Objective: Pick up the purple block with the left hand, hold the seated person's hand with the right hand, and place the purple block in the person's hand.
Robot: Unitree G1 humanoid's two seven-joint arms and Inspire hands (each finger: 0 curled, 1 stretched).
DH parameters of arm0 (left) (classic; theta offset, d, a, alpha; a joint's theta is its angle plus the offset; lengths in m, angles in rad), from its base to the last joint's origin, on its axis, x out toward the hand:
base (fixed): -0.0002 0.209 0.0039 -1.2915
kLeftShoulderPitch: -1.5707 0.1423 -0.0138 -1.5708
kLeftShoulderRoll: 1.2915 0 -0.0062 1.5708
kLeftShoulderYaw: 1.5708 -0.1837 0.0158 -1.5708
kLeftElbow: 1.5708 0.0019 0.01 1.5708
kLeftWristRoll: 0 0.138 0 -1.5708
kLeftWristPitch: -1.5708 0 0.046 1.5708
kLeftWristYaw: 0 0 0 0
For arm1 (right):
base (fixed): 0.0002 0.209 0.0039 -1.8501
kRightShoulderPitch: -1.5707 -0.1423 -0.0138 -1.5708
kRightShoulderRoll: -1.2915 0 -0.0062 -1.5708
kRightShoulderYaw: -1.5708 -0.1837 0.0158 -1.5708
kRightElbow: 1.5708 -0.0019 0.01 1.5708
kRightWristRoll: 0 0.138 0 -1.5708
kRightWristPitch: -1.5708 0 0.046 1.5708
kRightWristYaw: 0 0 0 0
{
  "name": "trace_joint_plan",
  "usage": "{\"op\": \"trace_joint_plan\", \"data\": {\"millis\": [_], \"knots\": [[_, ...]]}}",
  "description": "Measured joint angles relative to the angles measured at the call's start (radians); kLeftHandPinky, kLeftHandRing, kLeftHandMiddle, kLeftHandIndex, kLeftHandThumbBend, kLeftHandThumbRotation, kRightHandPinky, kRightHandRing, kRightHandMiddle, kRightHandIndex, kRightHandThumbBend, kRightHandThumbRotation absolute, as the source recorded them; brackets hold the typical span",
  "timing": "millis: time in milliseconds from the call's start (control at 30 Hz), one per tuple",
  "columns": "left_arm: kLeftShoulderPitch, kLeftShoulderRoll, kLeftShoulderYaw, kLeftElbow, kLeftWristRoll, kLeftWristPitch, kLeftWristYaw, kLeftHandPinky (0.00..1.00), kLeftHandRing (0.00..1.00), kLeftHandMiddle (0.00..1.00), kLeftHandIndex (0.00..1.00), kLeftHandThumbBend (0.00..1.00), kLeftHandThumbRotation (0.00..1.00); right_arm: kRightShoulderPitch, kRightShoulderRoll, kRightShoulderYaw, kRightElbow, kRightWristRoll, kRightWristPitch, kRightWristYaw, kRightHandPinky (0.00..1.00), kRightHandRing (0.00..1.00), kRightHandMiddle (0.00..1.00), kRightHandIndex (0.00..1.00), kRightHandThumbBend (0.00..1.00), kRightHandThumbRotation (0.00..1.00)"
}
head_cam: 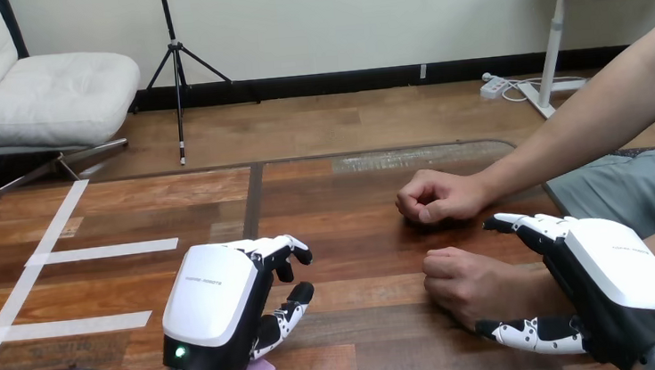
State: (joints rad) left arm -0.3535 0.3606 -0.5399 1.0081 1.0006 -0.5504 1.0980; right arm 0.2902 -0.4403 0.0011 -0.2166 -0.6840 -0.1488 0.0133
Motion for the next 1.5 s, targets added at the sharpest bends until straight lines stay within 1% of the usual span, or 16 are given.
{"op": "trace_joint_plan", "data": {"millis": [267, 367, 467, 500, 567, 633, 767, 800, 900, 1033, 1200, 1333, 1500], "knots": [[0.000, 0.000, 0.000, 0.000, -0.006, 0.008, 0.004, 0.29, 0.38, 0.48, 0.57, 0.44, 0.18, 0.000, 0.000, 0.000, 0.000, 0.000, 0.000, 0.000, 0.92, 0.88, 0.84, 0.83, 0.70, 0.23], [0.001, 0.000, 0.000, 0.000, -0.006, 0.011, 0.012, 0.30, 0.40, 0.50, 0.58, 0.45, 0.19, 0.000, 0.000, 0.000, 0.000, 0.000, 0.000, 0.000, 0.91, 0.88, 0.84, 0.83, 0.71, 0.23], [0.001, -0.002, 0.000, 0.000, -0.012, 0.009, 0.028, 0.33, 0.45, 0.55, 0.60, 0.47, 0.21, 0.000, 0.000, 0.000, 0.000, 0.000, 0.000, 0.000, 0.91, 0.88, 0.84, 0.83, 0.71, 0.24], [0.002, -0.002, 0.000, 0.000, -0.013, 0.009, 0.034, 0.40, 0.54, 0.62, 0.65, 0.49, 0.23, 0.000, 0.000, 0.000, 0.000, 0.000, 0.000, 0.000, 0.91, 0.88, 0.84, 0.83, 0.71, 0.24], [0.002, -0.004, 0.000, 0.000, -0.019, 0.004, 0.044, 0.45, 0.60, 0.68, 0.68, 0.51, 0.26, 0.000, 0.000, 0.000, 0.000, 0.000, 0.000, 0.000, 0.91, 0.88, 0.84, 0.83, 0.71, 0.24], [0.003, -0.005, 0.000, 0.000, -0.028, -0.003, 0.049, 0.57, 0.70, 0.76, 0.75, 0.54, 0.31, 0.000, 0.000, 0.000, 0.000, 0.000, 0.000, 0.000, 0.91, 0.88, 0.84, 0.84, 0.70, 0.24], [0.004, -0.008, 0.000, -0.002, -0.053, -0.012, 0.045, 0.79, 0.85, 0.88, 0.86, 0.60, 0.40, 0.000, 0.000, 0.000, 0.000, 0.000, 0.000, 0.000, 0.92, 0.88, 0.84, 0.84, 0.70, 0.25], [0.005, -0.009, 0.001, -0.003, -0.058, -0.014, 0.042, 0.87, 0.91, 0.92, 0.91, 0.64, 0.45, 0.000, 0.000, 0.000, 0.000, 0.000, 0.000, 0.000, 0.92, 0.88, 0.84, 0.84, 0.70, 0.25], [0.009, -0.009, 0.002, -0.011, -0.079, -0.025, 0.023, 0.93, 0.95, 0.96, 0.95, 0.68, 0.51, 0.000, 0.000, 0.000, 0.000, 0.000, 0.000, 0.000, 0.92, 0.89, 0.84, 0.84, 0.70, 0.24], [0.022, -0.008, 0.009, -0.030, -0.122, -0.059, -0.022, 0.98, 0.98, 0.99, 0.99, 0.73, 0.61, 0.000, 0.000, 0.000, 0.000, 0.000, 0.000, 0.000, 0.92, 0.89, 0.84, 0.84, 0.70, 0.25], [0.044, -0.009, 0.020, -0.057, -0.177, -0.110, -0.071, 0.99, 1.00, 1.00, 1.00, 0.76, 0.66, 0.000, 0.000, 0.000, 0.000, 0.000, 0.000, 0.000, 0.93, 0.89, 0.84, 0.84, 0.70, 0.26], [0.066, -0.014, 0.036, -0.084, -0.217, -0.149, -0.089, 1.00, 1.00, 1.00, 1.00, 0.77, 0.71, 0.000, 0.000, 0.000, 0.000, 0.000, 0.000, 0.000, 0.92, 0.89, 0.84, 0.84, 0.70, 0.26], [0.093, -0.022, 0.056, -0.114, -0.249, -0.181, -0.091, 1.00, 1.00, 1.00, 1.00, 0.78, 0.74, 0.000, 0.000, 0.000, 0.000, 0.000, 0.000, 0.000, 0.92, 0.89, 0.84, 0.84, 0.70, 0.26]]}}
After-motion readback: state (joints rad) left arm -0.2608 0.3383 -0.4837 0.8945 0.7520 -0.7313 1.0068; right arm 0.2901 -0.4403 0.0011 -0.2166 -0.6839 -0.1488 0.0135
